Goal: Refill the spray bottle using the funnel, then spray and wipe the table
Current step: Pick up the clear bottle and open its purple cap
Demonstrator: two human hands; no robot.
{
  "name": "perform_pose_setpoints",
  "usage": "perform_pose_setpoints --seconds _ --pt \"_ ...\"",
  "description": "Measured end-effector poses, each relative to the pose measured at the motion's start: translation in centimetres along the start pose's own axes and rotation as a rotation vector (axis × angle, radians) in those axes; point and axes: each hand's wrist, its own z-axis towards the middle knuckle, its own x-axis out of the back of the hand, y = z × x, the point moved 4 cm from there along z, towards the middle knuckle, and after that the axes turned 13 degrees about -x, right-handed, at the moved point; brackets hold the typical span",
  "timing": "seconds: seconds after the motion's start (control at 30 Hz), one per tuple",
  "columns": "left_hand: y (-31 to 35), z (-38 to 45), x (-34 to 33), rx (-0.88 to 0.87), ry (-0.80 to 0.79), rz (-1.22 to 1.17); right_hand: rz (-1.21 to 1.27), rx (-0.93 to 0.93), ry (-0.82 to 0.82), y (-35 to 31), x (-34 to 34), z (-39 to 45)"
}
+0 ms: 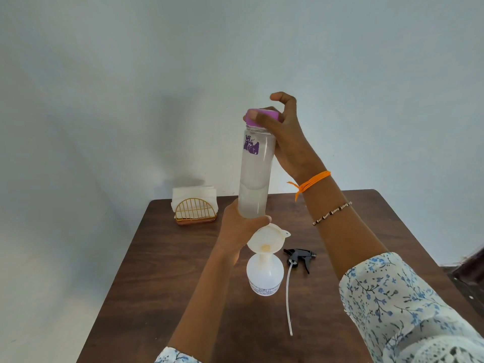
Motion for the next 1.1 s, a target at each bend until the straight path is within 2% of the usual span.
perform_pose_setpoints --seconds 0.13,0.2,0.33,0.4,0.63,0.83,0.9,1.1 --pt "0.1 -0.1 0.0 -0.003 0.013 0.022 0.274 0.017 -0.271 -0.4 -0.4 -0.6" --pt "0.1 -0.1 0.0 -0.01 0.019 0.021 0.324 0.017 -0.226 -0.7 -0.6 -0.5" --pt "0.0 0.0 0.0 -0.015 0.049 0.025 0.026 0.135 0.018 -0.3 -0.3 -0.5" --pt "-0.1 0.0 0.0 -0.005 0.065 0.009 -0.011 0.183 0.067 -0.2 -0.1 -0.8" --pt "-0.6 0.0 0.3 0.004 0.078 -0.001 0.117 0.154 -0.106 0.2 -0.3 -1.2" --pt "-0.5 -0.1 0.1 0.007 0.082 -0.001 -0.14 0.235 0.099 0.1 -0.6 -1.5" --pt "-0.5 -0.1 0.1 0.01 0.08 0.0 -0.151 0.238 0.133 0.2 -0.4 -1.4" --pt "-0.2 0.0 0.4 -0.002 0.075 -0.004 -0.052 0.206 -0.055 -0.1 -0.4 -1.7"
